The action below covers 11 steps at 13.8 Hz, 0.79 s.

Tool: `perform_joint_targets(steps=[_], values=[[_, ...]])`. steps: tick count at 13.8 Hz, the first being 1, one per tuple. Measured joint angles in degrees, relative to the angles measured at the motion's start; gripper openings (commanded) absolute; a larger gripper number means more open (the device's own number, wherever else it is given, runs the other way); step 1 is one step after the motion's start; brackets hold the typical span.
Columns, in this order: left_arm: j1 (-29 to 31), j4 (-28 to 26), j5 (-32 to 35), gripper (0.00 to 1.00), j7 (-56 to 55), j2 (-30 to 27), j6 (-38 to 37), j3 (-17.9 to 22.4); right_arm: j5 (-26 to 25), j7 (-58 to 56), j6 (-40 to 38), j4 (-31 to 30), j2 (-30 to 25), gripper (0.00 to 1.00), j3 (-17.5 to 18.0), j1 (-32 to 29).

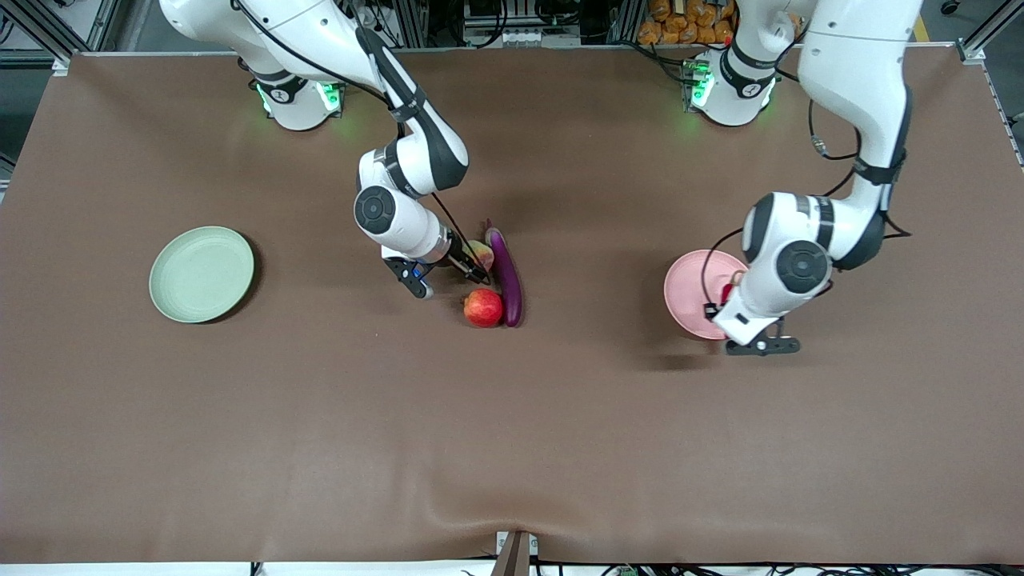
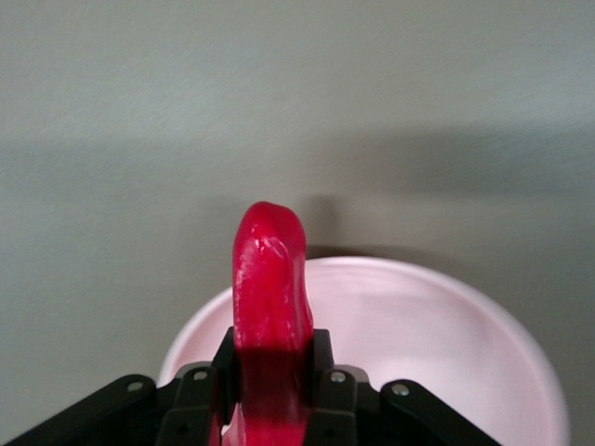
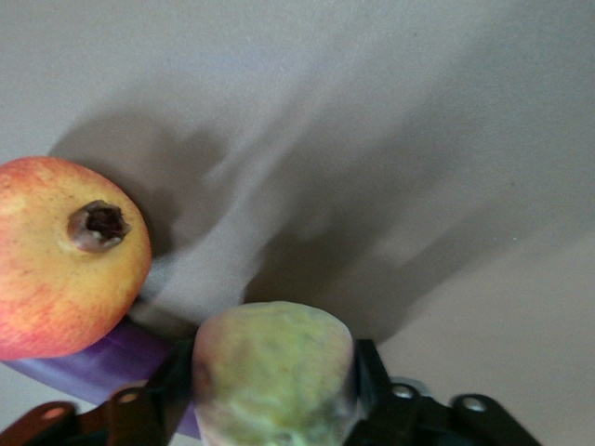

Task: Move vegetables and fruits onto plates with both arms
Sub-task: 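Lower the chili toward the pink plate while the right gripper grasps the peach, then release the chili on the pink plate while the right gripper places the peach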

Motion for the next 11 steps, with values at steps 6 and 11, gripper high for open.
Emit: perform_joint_targets(steps=[6,11], values=[[0.3,-2.9,0.0,0.00,1.4,-3.6,0.4,-1.1,-2.1,-9.4,-27.8,3.0,-6.7,0.00,-2.5,-10.6],[0.2,-5.5,0.0,0.36,1.4,-3.7,0.4,-1.5,-25.7,-36.3,-46.6,3.3,-13.3,0.00,-7.6,-26.3]])
